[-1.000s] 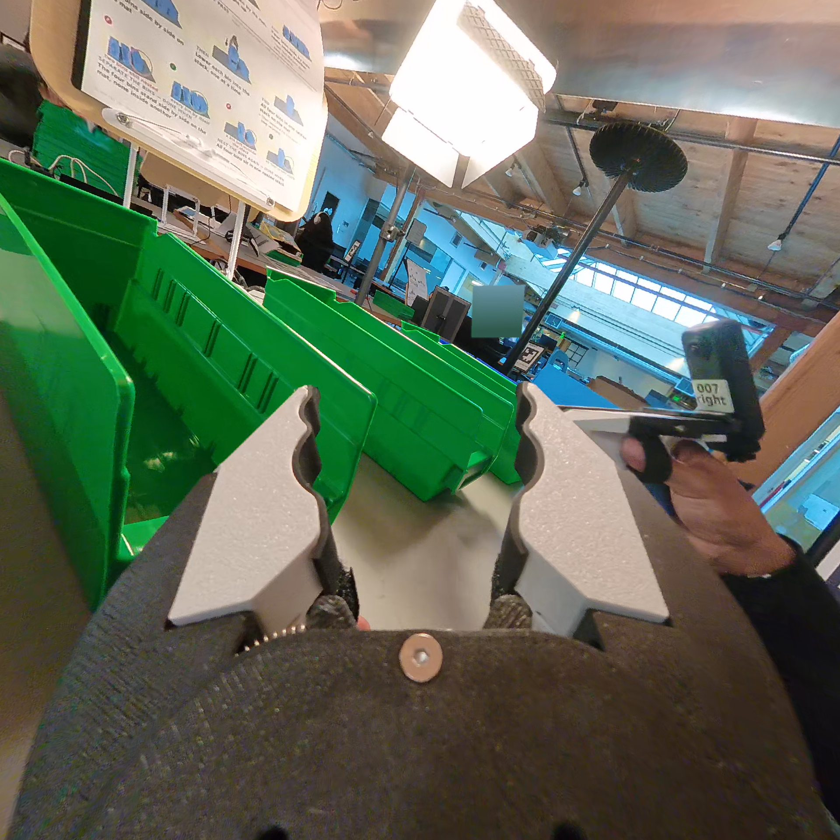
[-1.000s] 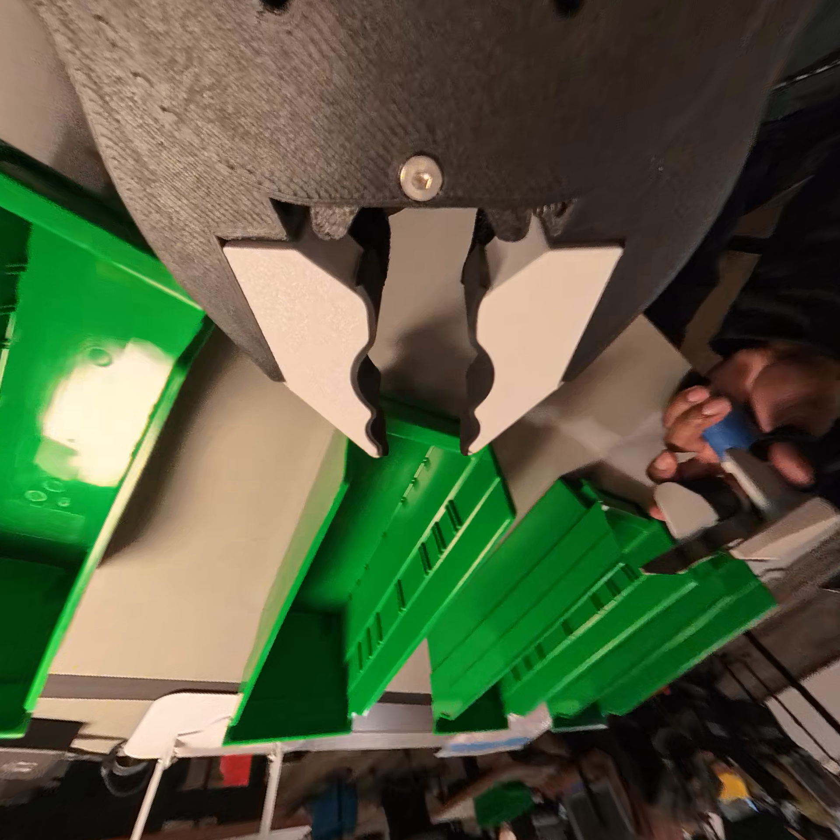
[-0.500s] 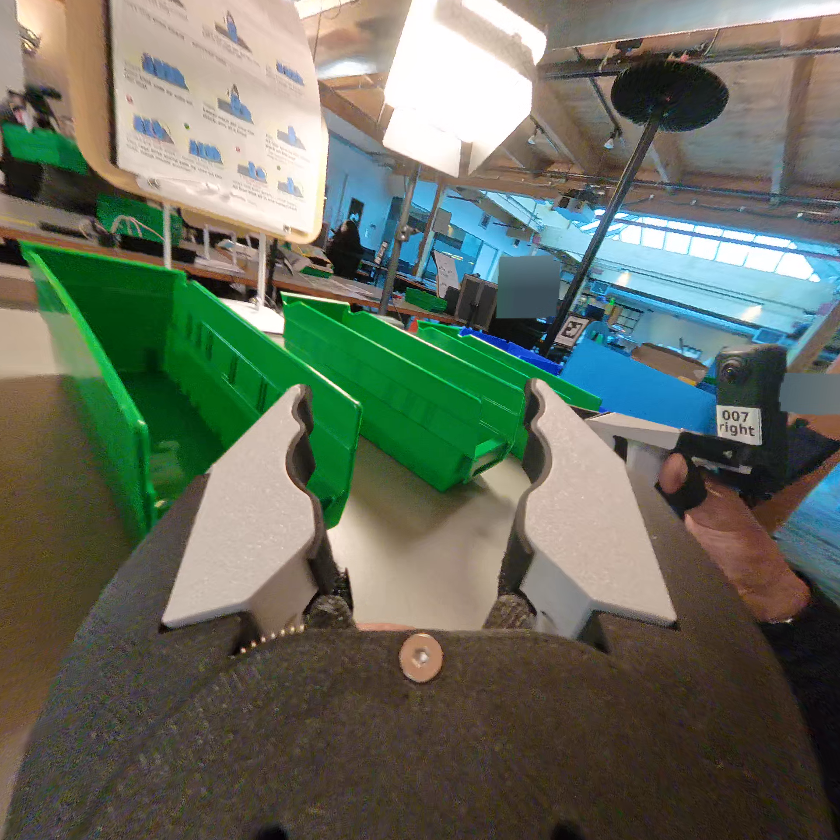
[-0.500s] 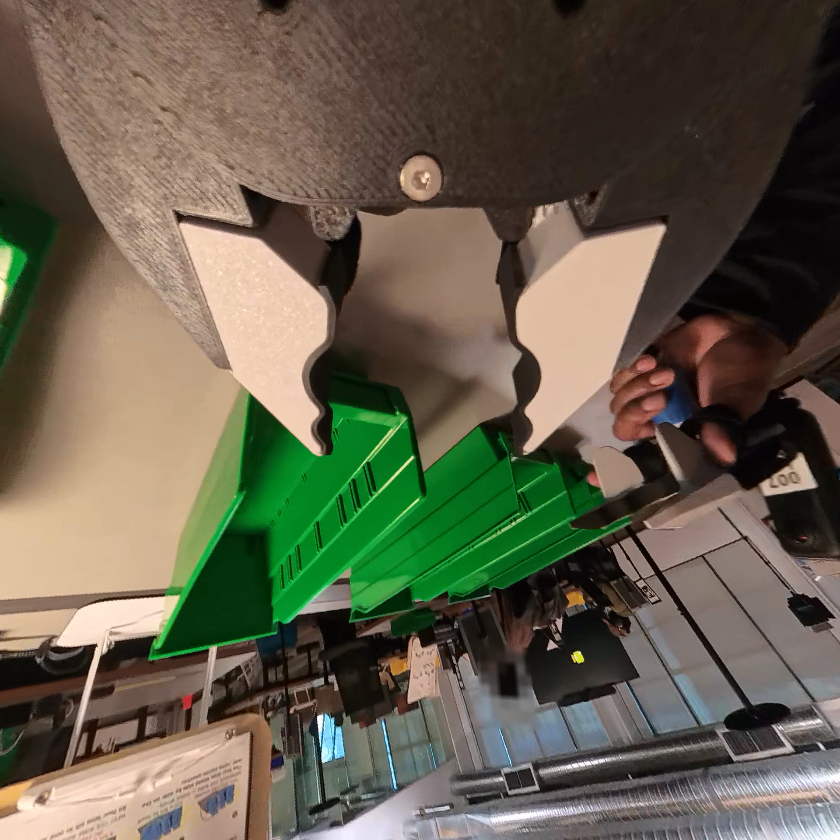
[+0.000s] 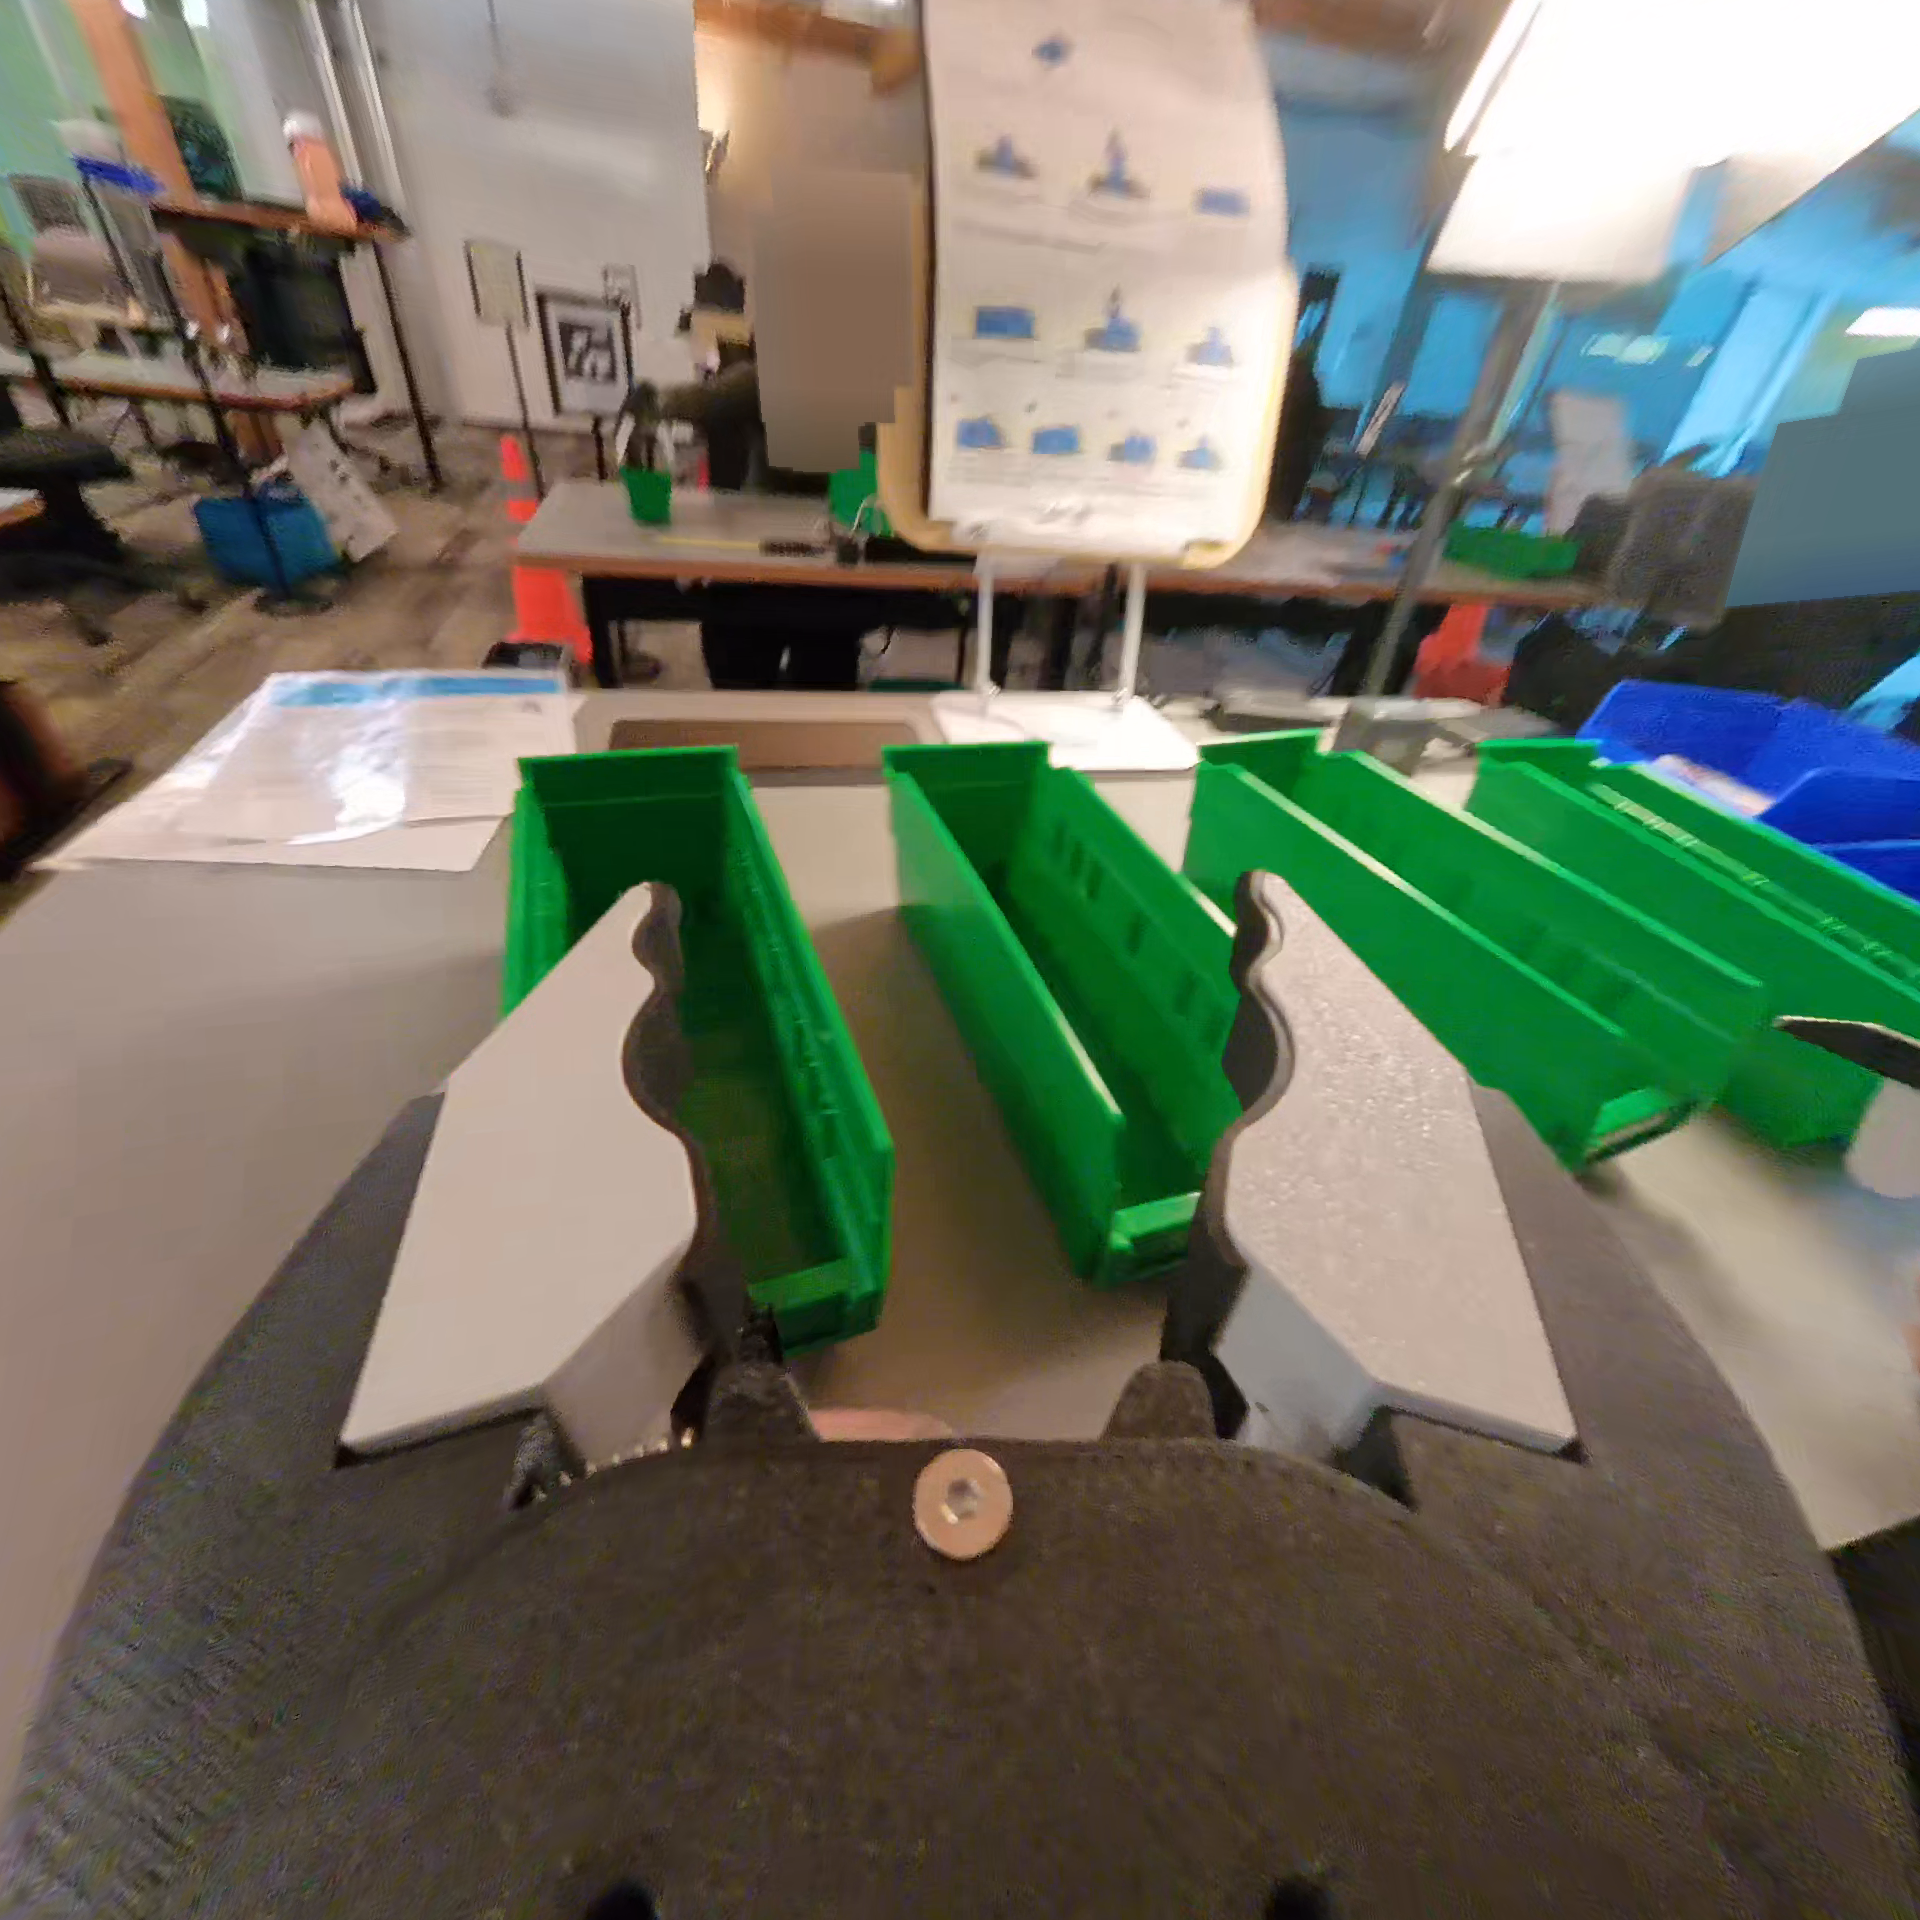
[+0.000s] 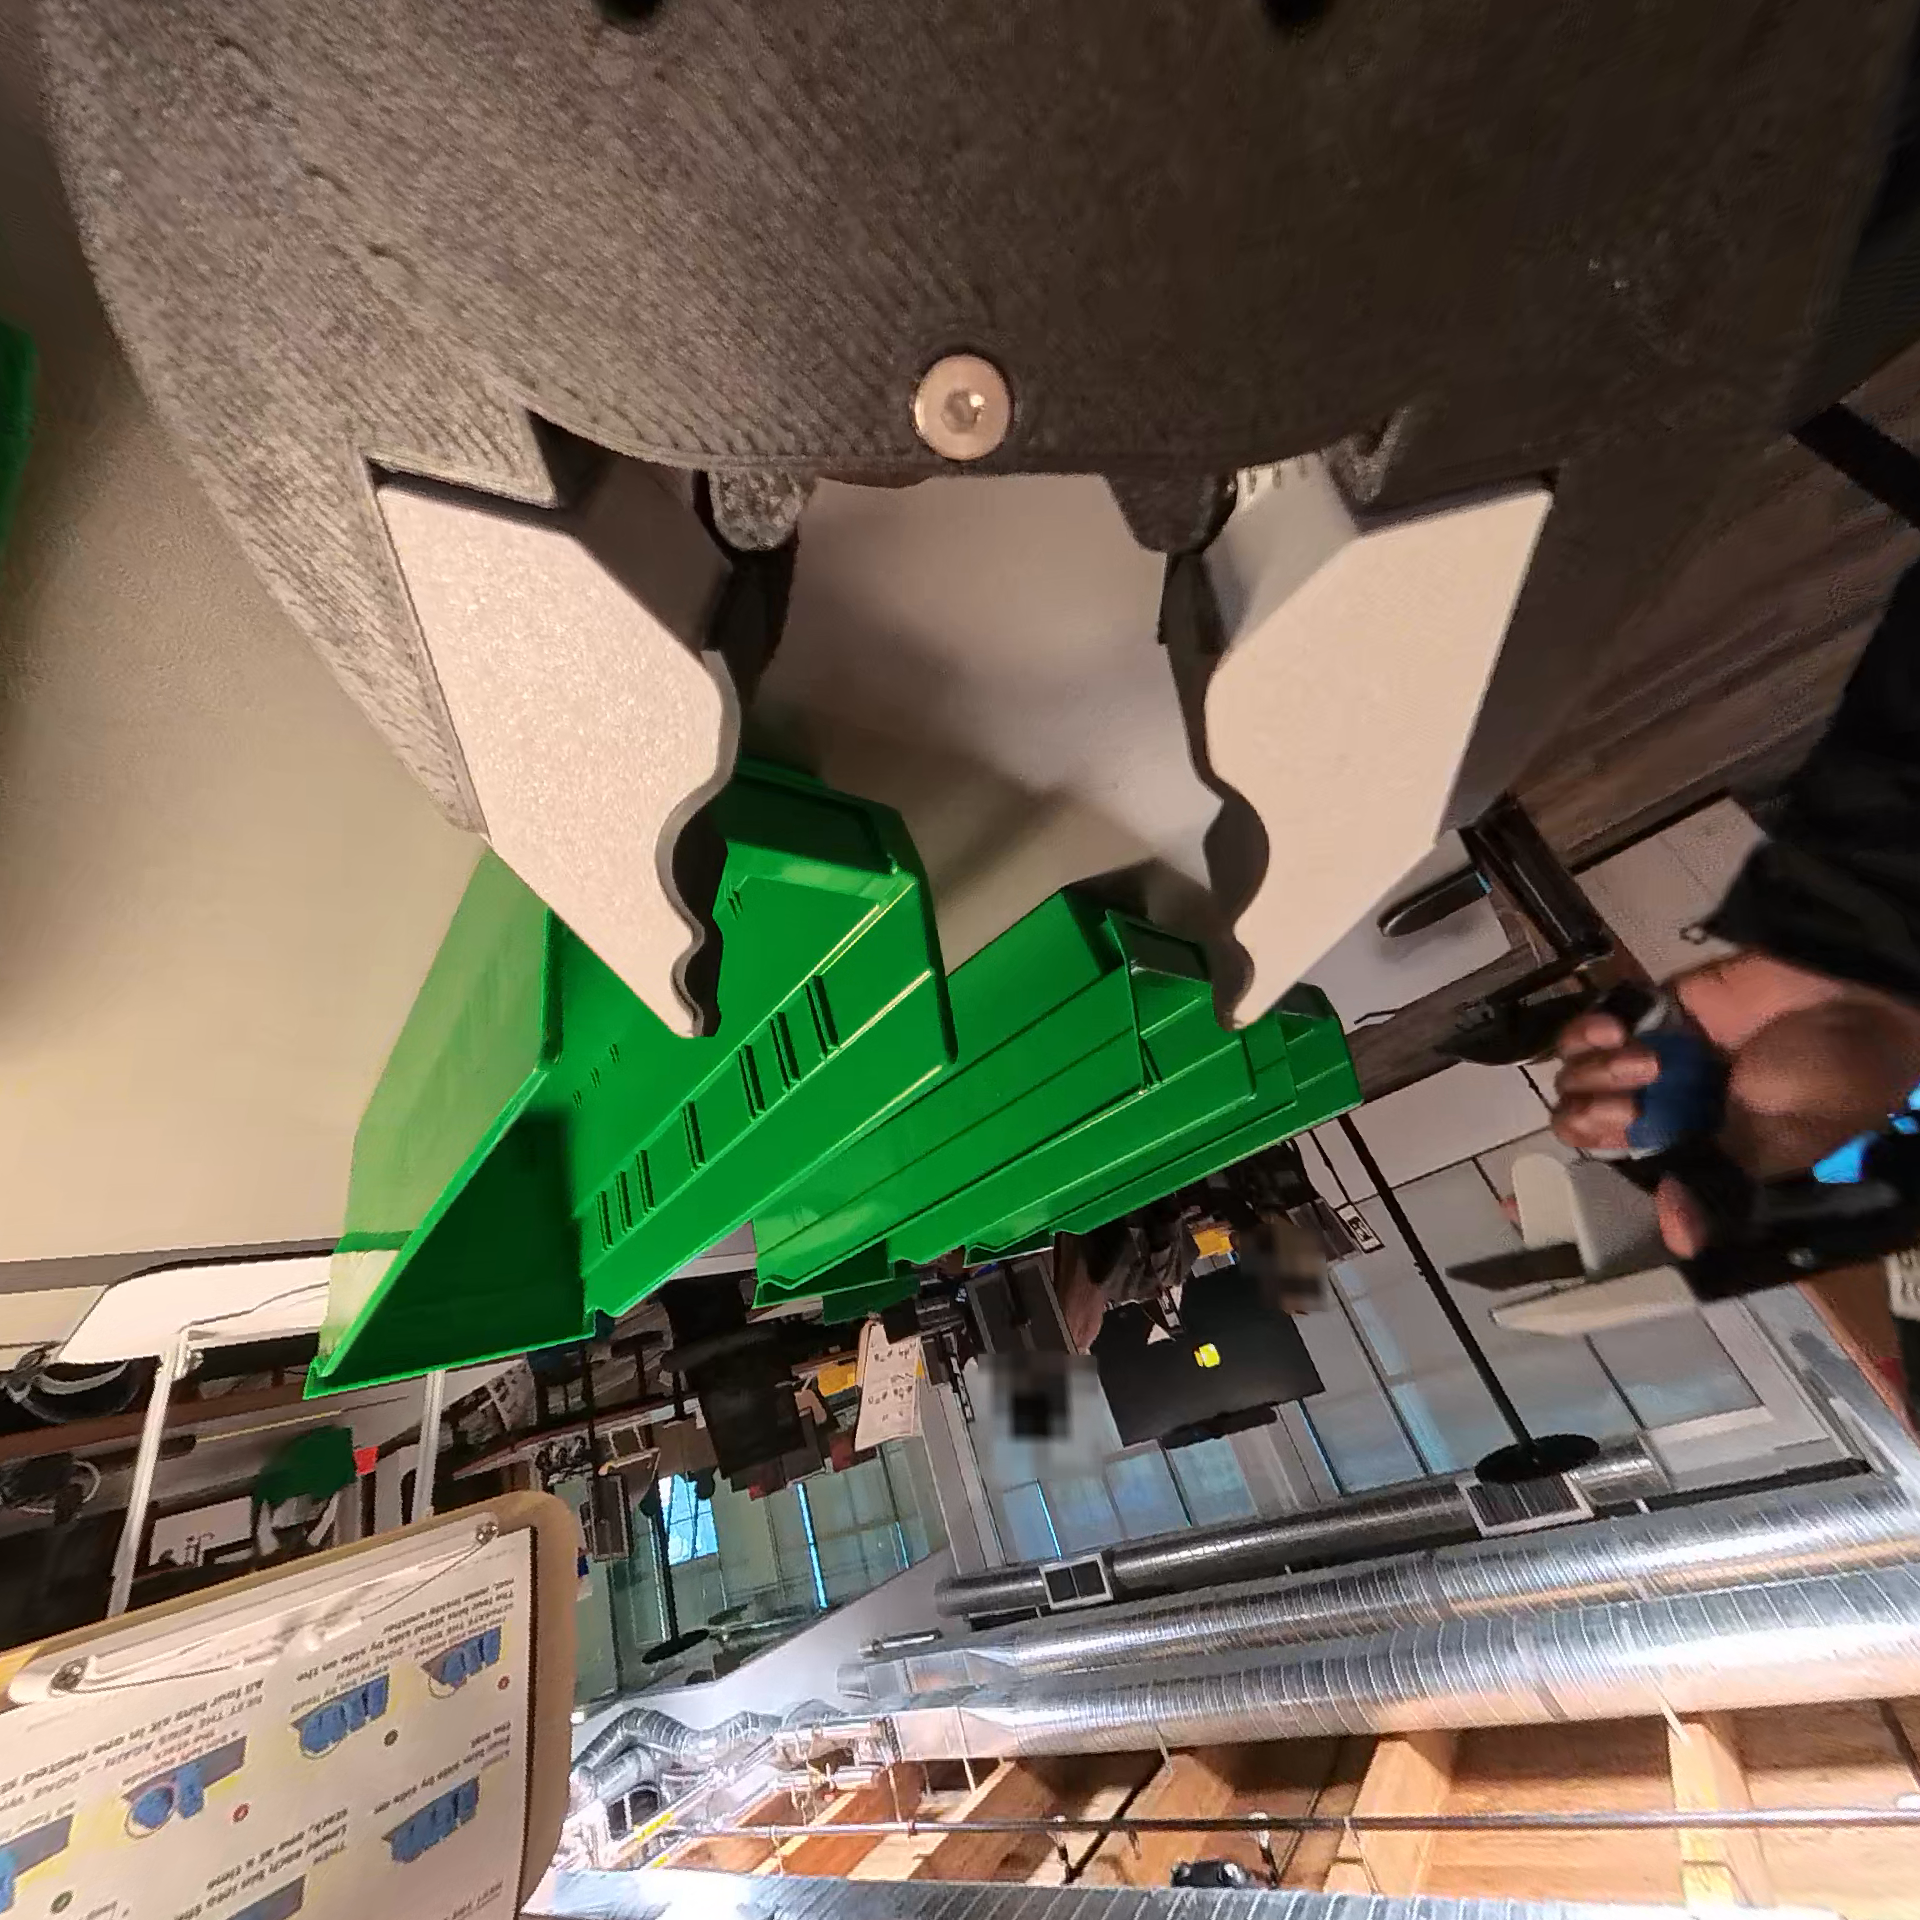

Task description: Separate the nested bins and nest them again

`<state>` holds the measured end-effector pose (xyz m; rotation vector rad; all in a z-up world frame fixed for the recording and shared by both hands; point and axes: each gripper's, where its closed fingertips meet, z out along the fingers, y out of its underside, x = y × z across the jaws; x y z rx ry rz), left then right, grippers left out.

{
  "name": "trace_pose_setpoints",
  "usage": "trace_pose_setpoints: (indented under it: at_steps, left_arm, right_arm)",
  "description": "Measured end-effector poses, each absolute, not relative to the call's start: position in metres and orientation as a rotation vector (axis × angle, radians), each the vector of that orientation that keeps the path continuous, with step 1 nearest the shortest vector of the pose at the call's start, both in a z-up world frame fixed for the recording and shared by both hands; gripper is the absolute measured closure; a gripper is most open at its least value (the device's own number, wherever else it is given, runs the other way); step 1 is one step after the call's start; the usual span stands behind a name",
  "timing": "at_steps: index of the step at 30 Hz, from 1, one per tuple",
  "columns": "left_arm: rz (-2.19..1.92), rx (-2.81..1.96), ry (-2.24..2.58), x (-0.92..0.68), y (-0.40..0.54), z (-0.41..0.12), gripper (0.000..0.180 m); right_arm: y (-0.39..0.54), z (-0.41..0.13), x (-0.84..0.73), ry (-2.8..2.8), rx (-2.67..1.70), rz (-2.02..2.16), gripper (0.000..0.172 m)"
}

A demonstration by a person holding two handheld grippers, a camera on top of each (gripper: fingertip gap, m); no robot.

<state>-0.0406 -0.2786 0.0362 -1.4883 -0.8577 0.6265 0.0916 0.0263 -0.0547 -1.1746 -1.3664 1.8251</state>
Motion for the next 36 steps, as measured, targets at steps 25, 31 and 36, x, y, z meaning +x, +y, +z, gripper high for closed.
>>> trace_pose_setpoints:
  at_steps: [25, 31, 36]
  left_arm:
    - [0.512, -2.301, -1.539, -0.209, -0.291, -0.110, 0.026]
    - [0.519, -2.378, -1.525, -0.217, -0.284, -0.110, 0.037]
    - [0.601, -2.476, -1.533, -0.225, -0.295, -0.117, 0.044]
  right_arm:
    - [0.030, -0.052, 0.096, -1.334, -1.208, 2.013, 0.088]
    - [0.030, -0.051, 0.096, -1.328, -1.212, 2.027, 0.090]
    - [0.030, -0.051, 0.097, -1.327, -1.205, 2.041, 0.091]
